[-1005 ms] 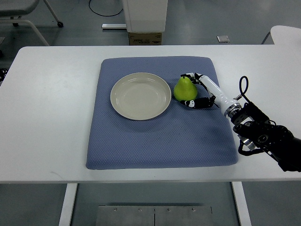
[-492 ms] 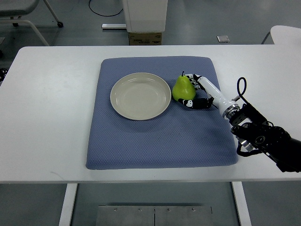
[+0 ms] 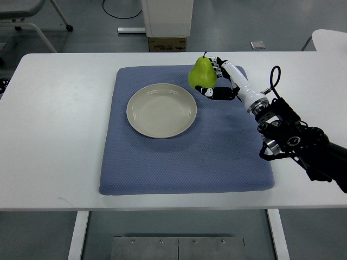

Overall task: Place pear on plate with right hand
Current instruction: 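Carry the pear with the right hand over the cream plate and lower it, then open the right hand fingers to release the pear on the plate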

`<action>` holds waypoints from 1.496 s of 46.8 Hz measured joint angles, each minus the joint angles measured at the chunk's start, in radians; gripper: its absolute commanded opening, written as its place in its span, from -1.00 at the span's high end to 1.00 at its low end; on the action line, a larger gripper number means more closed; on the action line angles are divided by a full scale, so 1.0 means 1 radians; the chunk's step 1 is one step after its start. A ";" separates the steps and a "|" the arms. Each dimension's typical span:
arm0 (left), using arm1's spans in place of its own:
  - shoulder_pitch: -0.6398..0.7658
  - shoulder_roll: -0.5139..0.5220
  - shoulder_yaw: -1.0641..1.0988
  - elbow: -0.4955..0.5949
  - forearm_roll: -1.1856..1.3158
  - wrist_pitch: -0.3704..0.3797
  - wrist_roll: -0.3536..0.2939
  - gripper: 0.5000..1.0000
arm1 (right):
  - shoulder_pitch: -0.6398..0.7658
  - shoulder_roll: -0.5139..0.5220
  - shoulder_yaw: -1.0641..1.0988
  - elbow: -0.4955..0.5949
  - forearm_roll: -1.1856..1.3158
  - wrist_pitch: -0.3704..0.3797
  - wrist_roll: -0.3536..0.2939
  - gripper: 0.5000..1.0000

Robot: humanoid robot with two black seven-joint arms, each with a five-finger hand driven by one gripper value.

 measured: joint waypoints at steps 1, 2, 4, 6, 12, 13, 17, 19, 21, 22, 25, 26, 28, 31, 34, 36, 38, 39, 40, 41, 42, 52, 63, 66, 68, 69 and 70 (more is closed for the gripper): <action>0.000 0.000 0.000 0.000 0.000 0.000 0.000 -1.00 | 0.002 0.005 0.000 0.000 0.000 0.000 0.000 1.00; 0.000 0.000 0.000 0.000 0.000 0.000 0.000 -1.00 | 0.008 0.014 0.000 0.001 0.000 0.001 0.000 1.00; 0.000 0.000 0.000 0.000 0.000 0.000 0.000 -1.00 | 0.019 0.030 0.000 0.001 0.000 0.002 0.000 1.00; 0.000 0.000 0.000 0.000 0.000 0.000 0.000 -1.00 | 0.028 0.050 0.000 0.003 0.000 0.002 -0.003 1.00; 0.000 0.000 0.000 0.000 0.000 0.000 0.000 -1.00 | 0.040 0.069 0.000 0.003 0.000 0.005 -0.021 1.00; 0.000 0.000 0.000 0.000 0.000 0.000 0.000 -1.00 | 0.043 0.069 0.000 0.003 0.000 0.006 -0.023 1.00; 0.000 0.000 0.000 0.000 0.000 0.000 0.000 -1.00 | 0.045 0.069 -0.003 0.003 0.000 0.008 -0.030 1.00; 0.000 0.000 0.000 0.000 0.000 0.000 0.000 -1.00 | 0.045 0.069 -0.005 0.003 -0.001 0.009 -0.034 1.00; 0.000 0.000 0.000 0.000 0.000 0.000 0.000 -1.00 | 0.045 0.069 -0.007 0.003 -0.001 0.010 -0.037 1.00; 0.000 0.000 0.000 0.000 0.000 0.000 0.000 -1.00 | 0.045 0.070 -0.009 0.004 -0.001 0.011 -0.038 1.00; 0.000 0.000 0.000 0.000 0.000 0.000 0.000 -1.00 | 0.043 0.069 -0.011 0.008 -0.001 0.014 -0.040 1.00; 0.000 0.000 0.000 0.000 0.000 0.000 0.000 -1.00 | 0.042 0.069 -0.011 0.012 -0.001 0.018 -0.040 1.00; 0.000 0.000 0.000 0.000 0.000 0.000 0.000 -1.00 | 0.039 0.070 -0.011 0.024 -0.002 0.025 -0.040 1.00; 0.000 0.000 0.000 0.000 0.000 0.000 0.000 -1.00 | 0.036 0.069 -0.011 0.036 -0.001 0.032 -0.040 1.00; 0.000 0.000 0.000 0.000 0.000 0.000 0.000 -1.00 | 0.033 0.070 -0.011 0.050 -0.002 0.035 -0.040 1.00; 0.000 0.000 0.000 0.000 0.000 0.000 0.000 -1.00 | 0.031 0.069 -0.011 0.068 -0.001 0.036 -0.040 1.00; 0.000 0.000 0.000 0.000 0.000 0.000 0.000 -1.00 | 0.030 0.069 -0.011 0.091 -0.002 0.038 -0.040 1.00; 0.000 0.000 0.000 0.000 0.000 0.000 0.000 -1.00 | 0.029 0.069 -0.011 0.100 -0.002 0.040 -0.040 1.00; 0.000 0.000 0.000 0.000 0.000 0.000 0.000 -1.00 | 0.029 0.069 -0.011 0.108 -0.002 0.041 -0.040 1.00; 0.000 0.000 0.000 0.000 0.000 0.000 0.000 -1.00 | 0.028 0.069 -0.011 0.113 -0.002 0.042 -0.040 1.00; 0.000 0.000 0.000 0.000 0.000 0.000 0.000 -1.00 | 0.026 0.069 -0.011 0.119 -0.002 0.043 -0.040 1.00; 0.000 0.000 0.000 0.000 0.000 0.000 0.000 -1.00 | -0.012 0.069 -0.036 0.133 -0.001 0.073 -0.034 1.00; 0.000 0.000 0.000 0.000 0.000 0.000 0.000 -1.00 | -0.041 0.069 -0.052 0.128 -0.002 0.078 -0.040 1.00; 0.000 0.000 0.000 0.000 0.000 0.000 0.000 -1.00 | -0.042 0.069 -0.053 0.120 -0.001 0.078 -0.040 1.00; 0.000 0.000 0.000 0.000 0.000 0.000 0.000 -1.00 | -0.043 0.069 -0.052 0.114 0.000 0.076 -0.041 1.00; 0.000 0.000 0.000 0.000 0.000 0.000 0.000 -1.00 | -0.043 0.069 -0.052 0.111 0.000 0.076 -0.041 1.00; 0.000 0.000 0.001 0.000 0.000 0.000 0.000 -1.00 | -0.043 0.069 -0.052 0.109 0.000 0.076 -0.041 1.00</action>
